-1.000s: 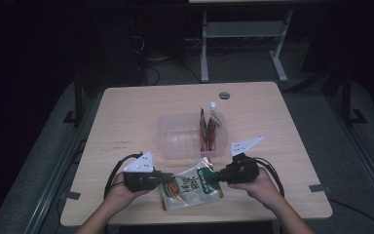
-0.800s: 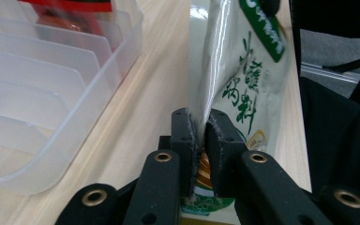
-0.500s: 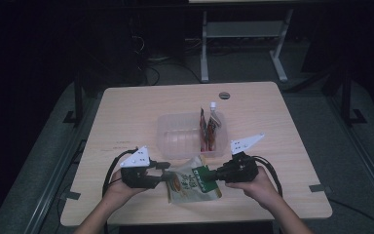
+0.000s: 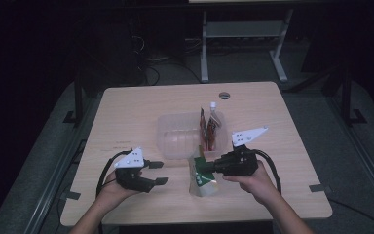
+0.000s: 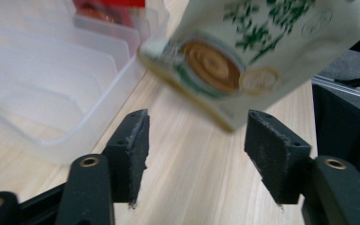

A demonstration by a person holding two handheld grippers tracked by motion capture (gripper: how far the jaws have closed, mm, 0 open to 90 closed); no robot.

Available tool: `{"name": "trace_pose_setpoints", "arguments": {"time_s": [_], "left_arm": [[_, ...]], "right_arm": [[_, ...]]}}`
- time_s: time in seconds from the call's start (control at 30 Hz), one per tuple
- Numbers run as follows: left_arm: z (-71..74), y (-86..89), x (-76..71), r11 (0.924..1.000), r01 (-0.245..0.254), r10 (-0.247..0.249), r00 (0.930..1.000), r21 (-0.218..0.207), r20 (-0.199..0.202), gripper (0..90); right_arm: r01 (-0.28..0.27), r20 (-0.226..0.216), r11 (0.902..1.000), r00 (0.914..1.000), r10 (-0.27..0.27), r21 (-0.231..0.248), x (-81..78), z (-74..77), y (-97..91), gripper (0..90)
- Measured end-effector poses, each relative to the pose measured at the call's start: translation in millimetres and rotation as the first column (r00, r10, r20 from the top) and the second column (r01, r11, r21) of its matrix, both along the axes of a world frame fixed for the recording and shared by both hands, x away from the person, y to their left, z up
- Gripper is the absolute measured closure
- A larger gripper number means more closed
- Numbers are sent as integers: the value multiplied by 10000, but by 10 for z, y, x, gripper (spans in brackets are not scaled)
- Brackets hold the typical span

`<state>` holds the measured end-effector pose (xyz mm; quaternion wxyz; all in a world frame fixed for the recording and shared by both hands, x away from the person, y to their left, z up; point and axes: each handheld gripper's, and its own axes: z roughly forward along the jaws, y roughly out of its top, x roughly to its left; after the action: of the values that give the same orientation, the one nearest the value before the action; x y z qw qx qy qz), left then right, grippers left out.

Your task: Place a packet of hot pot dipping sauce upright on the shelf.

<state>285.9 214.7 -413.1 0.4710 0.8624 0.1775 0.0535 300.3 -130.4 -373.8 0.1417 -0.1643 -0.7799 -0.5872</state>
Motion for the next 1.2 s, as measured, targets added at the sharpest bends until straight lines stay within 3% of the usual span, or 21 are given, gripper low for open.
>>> {"name": "trace_pose_setpoints", "arguments": {"time_s": [0.27,0.43,0.53,1.2], "left_arm": [[-74,73,19,9984,-173,197,9988,534,-453,271],[-113,114,47,9957,-152,200,9984,912,-523,197],[-142,131,44,9955,-279,349,9965,910,-758,182],[-190,139,60,9919,-214,304,9971,1249,-703,181]], "right_arm": [[158,361,9995,9992,-167,259,46,143,29,900],[296,584,9991,9978,-312,291,75,245,49,900],[395,738,9987,9964,-418,323,105,310,63,900],[1368,1211,9904,9830,-1379,171,510,634,110,900]]}}
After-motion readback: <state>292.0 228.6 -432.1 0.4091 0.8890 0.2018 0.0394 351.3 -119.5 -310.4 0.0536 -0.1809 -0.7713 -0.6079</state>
